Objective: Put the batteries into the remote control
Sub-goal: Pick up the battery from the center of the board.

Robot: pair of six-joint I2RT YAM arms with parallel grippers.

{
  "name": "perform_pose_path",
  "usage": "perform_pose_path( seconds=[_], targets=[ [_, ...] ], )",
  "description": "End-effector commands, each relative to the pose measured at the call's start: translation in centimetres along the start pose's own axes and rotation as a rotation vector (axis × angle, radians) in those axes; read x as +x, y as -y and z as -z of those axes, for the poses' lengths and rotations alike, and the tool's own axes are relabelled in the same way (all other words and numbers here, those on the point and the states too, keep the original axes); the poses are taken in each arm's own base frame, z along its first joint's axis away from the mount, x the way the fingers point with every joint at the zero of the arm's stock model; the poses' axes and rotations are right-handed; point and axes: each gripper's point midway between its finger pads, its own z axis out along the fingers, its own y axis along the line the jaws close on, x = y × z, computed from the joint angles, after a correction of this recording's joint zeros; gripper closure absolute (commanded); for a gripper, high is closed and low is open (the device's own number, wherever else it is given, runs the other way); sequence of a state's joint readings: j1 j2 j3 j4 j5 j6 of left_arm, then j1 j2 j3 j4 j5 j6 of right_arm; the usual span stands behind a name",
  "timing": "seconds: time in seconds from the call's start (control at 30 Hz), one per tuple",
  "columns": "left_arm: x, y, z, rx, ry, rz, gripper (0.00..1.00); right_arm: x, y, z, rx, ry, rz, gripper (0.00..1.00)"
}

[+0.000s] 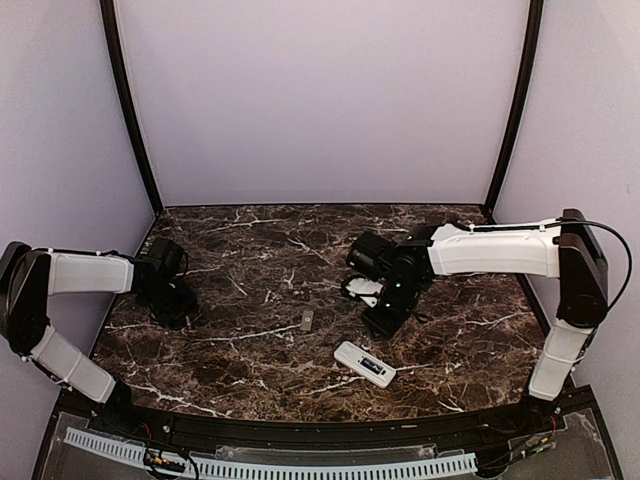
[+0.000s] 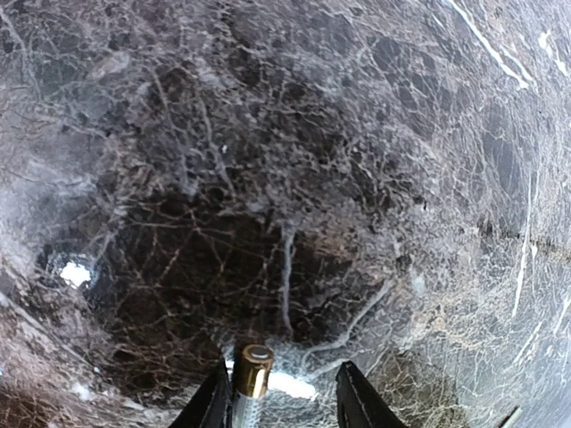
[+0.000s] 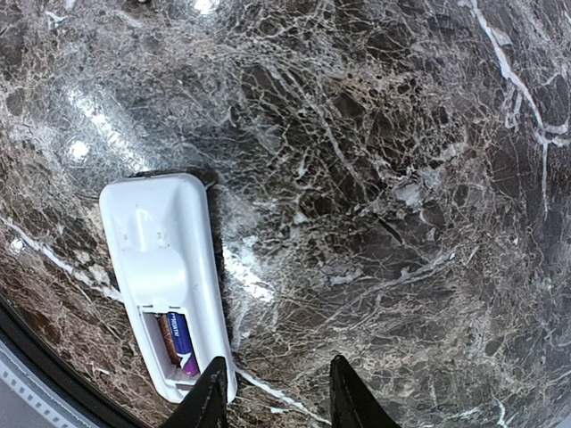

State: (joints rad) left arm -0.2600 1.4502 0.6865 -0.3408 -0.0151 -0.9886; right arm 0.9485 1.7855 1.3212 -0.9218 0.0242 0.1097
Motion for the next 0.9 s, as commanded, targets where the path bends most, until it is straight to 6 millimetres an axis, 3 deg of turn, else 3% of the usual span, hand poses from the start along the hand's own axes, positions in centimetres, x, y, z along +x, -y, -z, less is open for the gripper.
perform_pose_path(
  seconds=[0.0, 0.23, 0.43, 0.7, 0.87],
  targets=[
    [3.7, -3.4, -1.0, -0.137, -0.131, 0.013, 0.6, 0.2, 0.4, 1.1, 0.015, 0.018, -0.005, 0.64],
    [2.9, -5.2, 0.4, -0.245, -0.057, 0.047, 0.6, 0.3, 0.3, 0.9, 0.007, 0.013, 0.002, 0.63],
    [2.9, -5.7, 0.5, -0.3, -0.066, 0.048, 0.62, 0.5, 0.3, 0.9, 0.009, 0.021, 0.004, 0.63],
    [2.8, -5.4, 0.1, -0.344, -0.086, 0.012, 0.74, 1.2, 0.5, 0.4, 0.018, 0.014, 0.01, 0.63],
    [2.7, -5.4, 0.0, -0.361, -0.093, 0.006, 0.87, 1.2, 0.7, 0.0, 0.027, 0.01, 0.021, 0.63]
  ],
)
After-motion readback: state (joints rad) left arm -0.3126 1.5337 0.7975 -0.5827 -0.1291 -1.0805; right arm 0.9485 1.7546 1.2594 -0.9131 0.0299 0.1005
